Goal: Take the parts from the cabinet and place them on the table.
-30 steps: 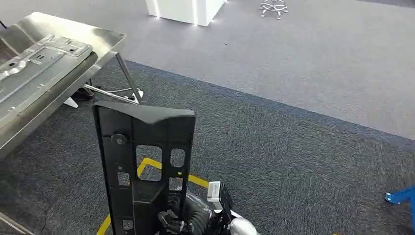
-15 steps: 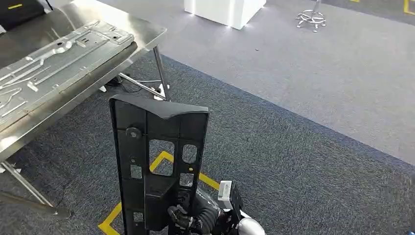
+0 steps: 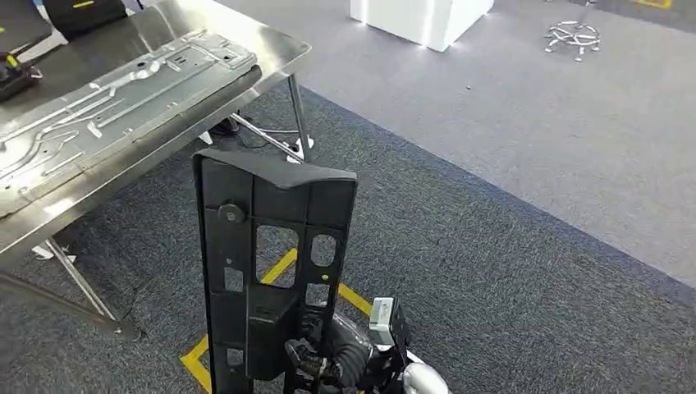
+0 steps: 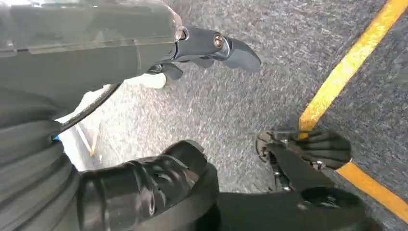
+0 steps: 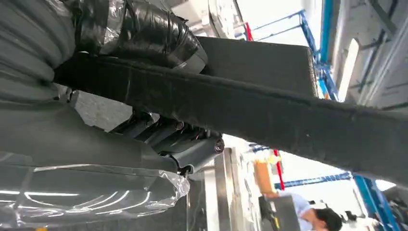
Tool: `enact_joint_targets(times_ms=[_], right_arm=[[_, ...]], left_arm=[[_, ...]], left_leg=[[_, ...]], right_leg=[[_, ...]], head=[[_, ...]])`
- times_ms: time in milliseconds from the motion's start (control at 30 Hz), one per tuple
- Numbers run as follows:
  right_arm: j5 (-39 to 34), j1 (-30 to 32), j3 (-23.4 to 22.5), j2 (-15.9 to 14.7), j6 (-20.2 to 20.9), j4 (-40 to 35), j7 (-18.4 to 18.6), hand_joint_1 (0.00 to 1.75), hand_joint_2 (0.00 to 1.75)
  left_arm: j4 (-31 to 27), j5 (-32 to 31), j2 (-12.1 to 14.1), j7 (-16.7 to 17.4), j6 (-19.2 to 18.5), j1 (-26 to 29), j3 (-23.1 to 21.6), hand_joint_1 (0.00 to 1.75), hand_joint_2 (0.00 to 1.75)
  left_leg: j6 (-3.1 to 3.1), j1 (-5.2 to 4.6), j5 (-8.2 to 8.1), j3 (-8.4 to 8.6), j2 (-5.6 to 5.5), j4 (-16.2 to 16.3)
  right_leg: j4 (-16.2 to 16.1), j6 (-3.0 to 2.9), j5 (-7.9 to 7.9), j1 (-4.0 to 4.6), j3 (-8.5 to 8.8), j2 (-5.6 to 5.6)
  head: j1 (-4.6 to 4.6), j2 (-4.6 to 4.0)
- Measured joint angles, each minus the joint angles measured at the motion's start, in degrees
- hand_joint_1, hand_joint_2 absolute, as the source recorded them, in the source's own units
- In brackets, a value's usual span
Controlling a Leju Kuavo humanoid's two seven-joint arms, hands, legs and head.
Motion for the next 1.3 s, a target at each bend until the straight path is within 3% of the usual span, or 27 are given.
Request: enact_joint_targets(times_ms=[67, 100, 133, 267, 333, 367, 433, 467, 500, 533, 567, 600, 633, 667, 700, 767, 833, 867, 900, 967, 1000, 1033, 1067, 1133, 1167, 1200, 1300], right_arm=[[-0.02, -0.04, 0.00, 0.04, 0.09, 0.00, 0.02, 1.64, 1.75], [-0.04, -0.07, -0.02, 0.11, 0.13, -0.02, 0.02, 1.64, 1.75], [-0.09, -0.13, -0.02, 0.24, 0.33, -0.04, 0.00, 1.64, 1.75], [-0.41, -0.29, -0.02, 0.46, 0.88, -0.07, -0.06, 1.64, 1.75], [-0.63, -0.43, -0.04, 0.63, 0.98, -0.28, -0.17, 1.64, 1.75], [-0.77, -0.67, -0.07, 0.70, 1.25, -0.53, -0.37, 1.64, 1.75], [-0.98, -0.97, -0.09, 0.70, 1.75, -0.92, -0.70, 1.64, 1.75], [-1.07, -0.97, -0.13, 0.70, 1.81, -1.01, -0.74, 1.64, 1.75], [-1.16, -0.98, -0.20, 0.70, 1.88, -1.16, -0.79, 1.64, 1.75], [-1.33, -1.03, -0.22, 0.70, 1.90, -1.53, -0.81, 1.64, 1.75], [-1.46, -1.15, -0.26, 0.72, 1.90, -1.83, -0.81, 1.64, 1.75], [-1.55, -1.41, -0.31, 0.81, 1.92, -2.23, -0.83, 1.64, 1.75], [-1.60, -1.60, -0.35, 0.89, 1.92, -2.51, -0.81, 1.64, 1.75], [-1.64, -1.89, -0.35, 0.94, 1.95, -2.69, -0.83, 1.64, 1.75], [-1.66, -2.02, -0.37, 1.16, 1.97, -2.91, -0.83, 1.64, 1.75], [-1.70, -2.06, -0.44, 1.22, 1.95, -3.19, -0.85, 1.64, 1.75], [-1.68, -2.05, -0.46, 1.51, 1.95, -3.76, -0.83, 1.64, 1.75], [-1.73, -2.18, -0.46, 1.61, 1.95, -3.85, -0.87, 1.64, 1.75], [-1.73, -2.39, -0.46, 1.77, 1.97, -3.89, -0.87, 1.64, 1.75], [-1.70, -2.41, -0.46, 1.79, 1.97, -3.89, -0.87, 1.64, 1.75], [-1.70, -2.34, -0.46, 1.79, 1.97, -3.87, -0.87, 1.64, 1.75], [-1.70, -2.34, -0.46, 1.79, 1.99, -3.87, -0.87, 1.64, 1.75], [-1.70, -2.34, -0.46, 1.81, 1.99, -3.87, -0.87, 1.64, 1.75], [-1.70, -2.37, -0.46, 1.81, 1.99, -3.89, -0.87, 1.64, 1.75], [-1.70, -2.37, -0.46, 1.84, 1.99, -3.89, -0.87, 1.64, 1.75], [-1.70, -2.50, -0.46, 1.84, 1.99, -3.89, -0.87, 1.64, 1.75], [-1.68, -2.51, -0.46, 1.97, 1.97, -3.96, -0.87, 1.64, 1.75]], left_arm=[[0.00, 0.07, 0.00, 0.20, 0.33, 0.13, 0.00, 0.00, 1.75], [0.00, 0.09, 0.00, 0.22, 0.42, 0.09, 0.00, 0.00, 1.75], [0.00, 0.09, 0.02, 0.22, 0.52, -0.01, 0.00, 0.00, 1.75], [0.00, 0.09, 0.11, 0.24, 0.55, -0.13, 0.00, 0.00, 1.75], [0.00, 0.09, 0.09, 0.28, 0.55, -0.10, 0.00, 0.00, 1.75], [0.00, 0.07, 0.09, 0.28, 0.57, -0.18, 0.00, 0.00, 1.75], [0.00, 0.07, 0.09, 0.39, 0.57, -0.29, 0.00, 0.00, 1.75], [0.00, 0.07, 0.09, 0.46, 0.59, -0.27, 0.00, 0.00, 1.75], [0.00, 0.07, 0.09, 0.55, 0.61, -0.24, 0.00, 0.00, 1.75], [0.00, 0.04, 0.09, 0.55, 0.66, -0.21, 0.00, 0.00, 1.75], [0.00, 0.04, 0.09, 0.55, 0.63, -0.20, 0.00, 0.00, 1.75], [0.00, 0.04, 0.09, 0.55, 0.63, -0.21, 0.00, 0.00, 1.75], [0.00, 0.04, 0.04, 0.55, 0.63, -0.22, 0.00, 0.00, 1.75], [0.00, 0.04, -0.04, 0.55, 0.63, -0.21, 0.00, 0.00, 1.75], [0.00, 0.04, -0.02, 0.55, 0.63, -0.41, 0.00, 0.00, 1.75], [0.00, 0.02, 0.00, 0.55, 0.63, -0.38, 0.00, 0.00, 1.75], [0.00, 0.02, 0.00, 0.55, 0.63, -0.37, 0.00, 0.00, 1.75], [-0.02, 0.02, 0.00, 0.52, 0.63, -0.41, 0.00, 0.00, 1.75], [-0.02, 0.04, 0.00, 0.52, 0.63, -0.47, 0.00, 0.00, 1.75], [0.00, 0.07, 0.00, 0.50, 0.63, -0.43, 0.00, 0.00, 1.75], [0.00, 0.09, 0.00, 0.48, 0.61, -0.26, 0.00, 0.00, 1.75], [0.00, 0.09, 0.00, 0.41, 0.59, -0.10, 0.00, 0.00, 1.75], [0.00, 0.09, 0.00, 0.37, 0.59, -0.03, 0.00, 0.00, 1.75], [0.00, 0.09, 0.00, 0.35, 0.59, -0.09, 0.00, 0.00, 1.75], [0.00, 0.09, 0.00, 0.35, 0.59, 0.00, 0.00, 0.00, 1.75], [0.00, 0.11, 0.00, 0.35, 0.59, -0.09, 0.00, 0.00, 1.75], [0.00, 0.11, 0.07, 0.28, 0.63, -0.17, 0.02, 0.00, 1.75]], left_leg=[[0.16, 0.00, 3.94, 2.96, 0.03, -5.86], [0.42, -0.03, 6.53, 5.94, 0.10, -11.47], [0.81, -0.16, 7.80, 8.72, 0.43, -16.99], [1.76, -1.00, 7.30, 8.95, 0.17, -17.59], [2.61, -0.45, 7.86, 9.89, 0.11, -18.89], [3.06, -0.46, 7.76, 10.11, 0.07, -19.06], [3.53, -0.64, 7.57, 10.18, 0.07, -19.03], [3.67, -0.75, 7.40, 10.20, 0.05, -19.01], [3.70, -0.80, 7.23, 10.27, -0.04, -18.92], [3.66, -0.82, 7.03, 10.47, -0.17, -18.83], [3.61, -0.82, 6.77, 10.73, -0.31, -18.71], [3.42, -0.81, 6.32, 11.22, -0.53, -18.50], [3.25, -0.80, 5.87, 11.58, -0.57, -18.22], [2.94, -0.82, 5.48, 11.26, -0.54, -18.11], [2.51, -1.14, 5.15, 11.32, -0.65, -17.59], [1.83, -0.77, 5.01, 11.35, -0.67, -18.21], [1.22, -0.78, 4.52, 11.90, -0.60, -18.07], [0.87, -0.68, 4.04, 11.23, -0.31, -16.00], [0.58, -0.58, 2.84, 9.34, -0.19, -12.56], [0.08, -0.40, -0.26, 3.54, -0.05, -3.41], [-0.08, -0.24, -0.79, 0.60, -0.01, 0.40], [-0.14, -0.09, 0.57, -0.91, 0.00, 1.00], [-0.14, 0.00, 3.50, -0.79, 0.01, -1.42], [0.13, 0.07, 11.47, 2.68, 0.15, -11.87], [0.35, 0.03, 13.13, 3.94, 0.40, -15.83], [0.53, -0.62, 11.91, 4.46, 0.40, -15.67], [2.14, -0.89, 10.36, 5.27, 0.29, -17.58]], right_leg=[[0.00, 0.12, -0.08, 0.01, 0.11, -0.33], [0.00, 0.23, -0.15, 0.01, 0.27, -0.44], [-0.02, 0.38, -0.24, 0.01, 0.45, -0.58], [-0.33, 1.66, -0.22, -0.02, 0.51, -0.77], [0.32, 2.37, -0.77, -0.10, 0.65, -0.68], [2.59, 2.35, -2.28, 0.05, -0.36, -0.49], [11.56, 2.36, -6.48, 0.07, -4.99, -0.23], [15.03, 2.39, -7.53, 0.08, -6.99, -0.19], [17.43, 2.41, -7.58, 0.07, -8.63, -0.18], [16.60, 2.37, -6.13, 0.08, -8.61, -0.18], [13.90, 2.26, -4.04, 0.08, -7.55, -0.18], [7.90, 2.01, -0.41, 0.08, -4.69, -0.14], [2.76, 1.71, 2.10, 0.11, -2.28, -0.06], [1.36, 1.45, 0.91, 0.23, -1.37, 0.20], [0.29, 1.45, 0.76, 0.49, -1.21, 0.17], [0.39, 0.95, 0.40, 0.67, -1.13, 0.22], [-0.68, 0.51, 0.42, 0.15, 0.00, 0.27], [-1.13, 0.16, 0.16, 0.17, 0.84, 0.18], [-1.28, -0.22, -0.13, 0.17, 1.40, -0.02], [-1.27, -0.24, -1.09, 0.18, 2.41, -0.16], [-1.26, -0.22, -1.66, 0.18, 3.03, -0.15], [-1.26, -0.16, -2.23, 0.18, 3.71, -0.07], [-1.26, -0.04, -2.88, 0.17, 4.60, 0.04], [-1.31, 0.31, -4.44, 0.13, 6.76, 0.05], [-1.53, 0.56, -5.20, 0.06, 7.10, -0.03], [-1.55, 1.07, -5.60, 0.39, 7.09, 0.00], [-2.03, 2.22, -5.29, 0.11, 8.15, -0.04]], head=[[0.00, 0.00], [0.00, 0.00], [0.02, 0.00], [0.00, 0.00], [0.00, 0.00], [0.09, 0.00], [0.11, 0.00], [0.09, 0.00], [0.11, 0.00], [0.11, 0.00], [0.09, 0.00], [0.13, 0.00], [0.11, 0.00], [0.11, 0.00], [0.07, 0.00], [0.11, 0.00], [0.07, 0.02], [0.02, 0.00], [-0.07, 0.00], [-0.04, 0.00], [-0.04, 0.00], [-0.02, 0.00], [-0.07, 0.00], [-0.04, 0.00], [0.04, 0.00], [0.02, 0.00], [-0.04, 0.02]])
